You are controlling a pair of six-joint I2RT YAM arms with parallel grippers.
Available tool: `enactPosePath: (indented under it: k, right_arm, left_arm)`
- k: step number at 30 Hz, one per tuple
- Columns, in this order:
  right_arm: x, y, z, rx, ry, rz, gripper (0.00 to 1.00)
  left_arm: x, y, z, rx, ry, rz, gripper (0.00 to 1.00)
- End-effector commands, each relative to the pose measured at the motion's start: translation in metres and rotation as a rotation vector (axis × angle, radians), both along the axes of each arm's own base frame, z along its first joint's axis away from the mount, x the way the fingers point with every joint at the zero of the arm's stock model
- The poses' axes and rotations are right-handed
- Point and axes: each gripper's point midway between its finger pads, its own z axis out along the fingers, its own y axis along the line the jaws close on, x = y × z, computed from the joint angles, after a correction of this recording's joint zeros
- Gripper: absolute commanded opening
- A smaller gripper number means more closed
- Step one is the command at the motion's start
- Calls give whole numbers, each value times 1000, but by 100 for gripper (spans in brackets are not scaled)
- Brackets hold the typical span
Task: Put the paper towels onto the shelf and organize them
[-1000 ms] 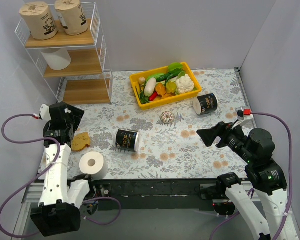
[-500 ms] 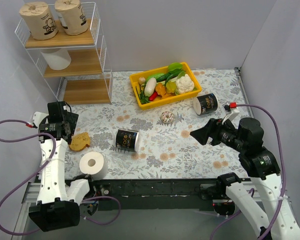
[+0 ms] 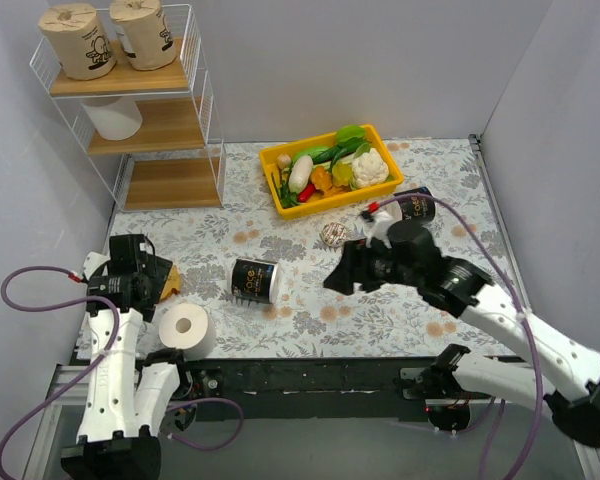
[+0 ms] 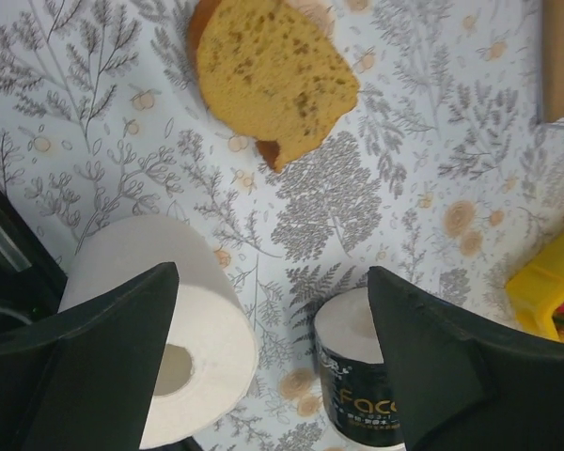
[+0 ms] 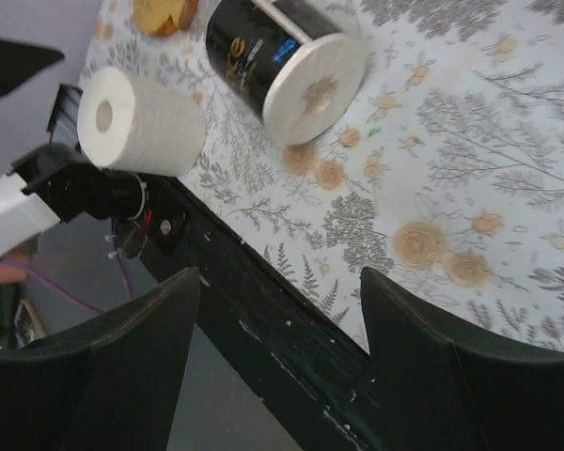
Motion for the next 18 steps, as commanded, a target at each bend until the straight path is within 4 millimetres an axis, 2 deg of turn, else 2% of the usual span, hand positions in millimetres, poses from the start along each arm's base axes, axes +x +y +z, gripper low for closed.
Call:
enactPosePath:
  k: [1, 2, 3, 4, 5, 6, 7, 8, 9, 10, 11, 12, 13, 14, 18]
  right_arm:
    - [5, 82, 16, 2, -77, -21, 77]
    - [4, 102, 34, 31, -97, -7, 78]
    - [4, 117, 34, 22, -108, -7, 78]
    - [-5, 144, 18, -21, -98, 31, 78]
    - [-6, 158, 15, -37, -102, 36, 79]
    - [-2, 177, 35, -5, -127, 27, 79]
    - [-11, 193, 32, -16, -127, 53, 79]
    - [-11, 211, 4, -82, -106, 60, 80]
    - [-9, 229, 25, -45, -125, 57, 80]
    - [-15, 240, 20, -63, -128, 65, 80]
    - [-16, 254, -2, -112, -116, 68, 81]
    - [-16, 262, -7, -126, -115, 62, 81]
    - [-17, 278, -13, -137, -122, 52, 82]
    - [-19, 282, -21, -161, -116, 50, 83]
    - [-21, 302, -44, -182, -93, 37, 84]
  left_arm:
    - [30, 14, 55, 134, -267, -48, 84]
    - [31, 16, 71, 161, -330, -50, 86]
    - [32, 23, 80, 194, -355, -27, 88]
    - [36, 27, 92, 217, -400, -13, 92]
    - [36, 32, 99, 242, -419, 10, 95]
    - [34, 38, 108, 252, -458, 60, 97]
    - [32, 47, 118, 286, -489, 111, 98]
    - [31, 49, 126, 293, -516, 132, 98]
    - [28, 52, 144, 301, -565, 163, 98]
    - [23, 61, 153, 333, -585, 211, 98]
    - [18, 66, 161, 350, -607, 248, 98]
    - [14, 71, 167, 365, -620, 282, 98]
    - [9, 75, 177, 379, -641, 319, 98]
    - [0, 85, 182, 419, -641, 381, 98]
    - [-17, 98, 193, 452, -648, 494, 98]
